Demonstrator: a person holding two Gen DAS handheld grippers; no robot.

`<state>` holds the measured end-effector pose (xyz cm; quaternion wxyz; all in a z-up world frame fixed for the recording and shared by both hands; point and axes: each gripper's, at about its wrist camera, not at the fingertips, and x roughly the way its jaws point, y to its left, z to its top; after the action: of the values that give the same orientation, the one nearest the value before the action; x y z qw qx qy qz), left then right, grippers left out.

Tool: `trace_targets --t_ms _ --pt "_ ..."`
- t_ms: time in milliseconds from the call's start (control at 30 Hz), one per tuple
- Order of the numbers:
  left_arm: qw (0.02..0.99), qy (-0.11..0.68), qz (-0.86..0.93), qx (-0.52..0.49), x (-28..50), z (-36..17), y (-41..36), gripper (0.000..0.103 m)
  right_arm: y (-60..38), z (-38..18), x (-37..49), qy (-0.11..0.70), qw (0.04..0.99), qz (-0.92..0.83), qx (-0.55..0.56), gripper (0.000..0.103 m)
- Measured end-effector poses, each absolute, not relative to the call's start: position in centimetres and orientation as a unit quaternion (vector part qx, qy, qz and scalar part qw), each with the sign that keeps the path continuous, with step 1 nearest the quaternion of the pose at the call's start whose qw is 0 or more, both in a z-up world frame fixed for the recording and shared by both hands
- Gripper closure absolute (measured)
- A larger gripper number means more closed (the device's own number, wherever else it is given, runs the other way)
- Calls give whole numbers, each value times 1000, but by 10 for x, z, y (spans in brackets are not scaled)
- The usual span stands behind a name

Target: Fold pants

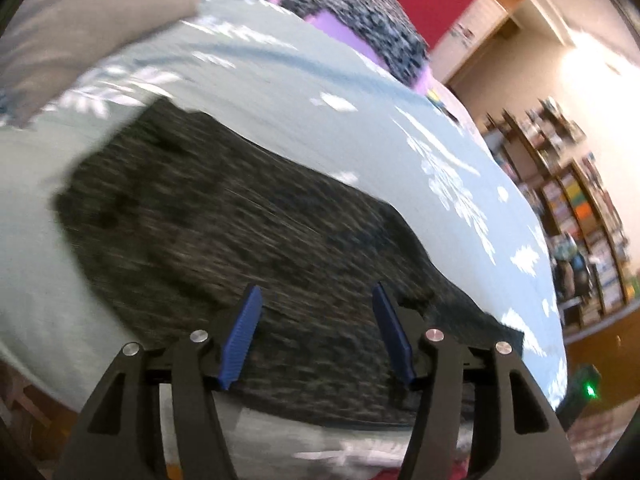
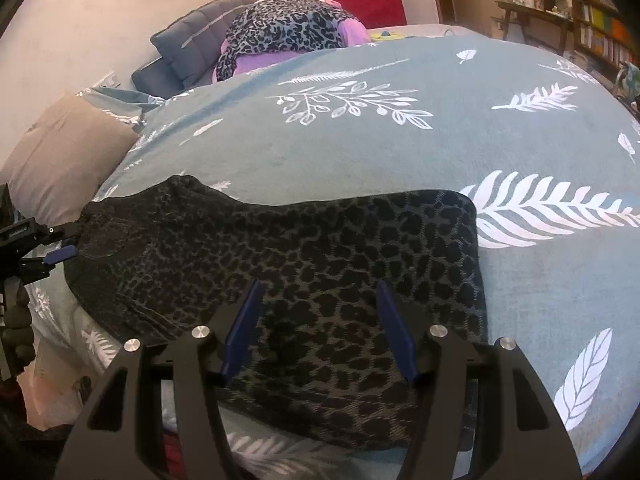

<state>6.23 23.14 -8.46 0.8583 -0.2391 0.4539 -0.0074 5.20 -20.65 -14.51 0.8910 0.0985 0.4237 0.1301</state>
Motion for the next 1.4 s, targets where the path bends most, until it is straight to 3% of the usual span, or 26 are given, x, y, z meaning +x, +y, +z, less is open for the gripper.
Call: trace_targets --t_ms 100,333,433,733,867,1067,1333,1400 --pt "864 436 27 -249 53 -78 257 37 -198 -142 52 422 894 128 78 42" --pt "865 405 93 -282 36 -76 309 37 -181 -134 51 416 896 140 64 42" --pt "865 397 100 -291 33 -80 315 29 -175 -134 52 418 895 144 60 42" --pt "836 384 144 -365 33 -112 354 29 -160 -135 51 428 889 154 49 42" --pt "837 371 119 -385 37 -117 359 19 -157 -137 53 432 887 154 50 42" --pt "830 340 84 -433 45 -127 370 19 -153 -138 52 433 887 155 53 42" --pt "837 359 74 -407 62 -126 359 19 -155 -142 53 439 883 152 69 42" --pt "835 365 62 -408 68 -127 356 24 -156 -142 53 439 883 150 70 42"
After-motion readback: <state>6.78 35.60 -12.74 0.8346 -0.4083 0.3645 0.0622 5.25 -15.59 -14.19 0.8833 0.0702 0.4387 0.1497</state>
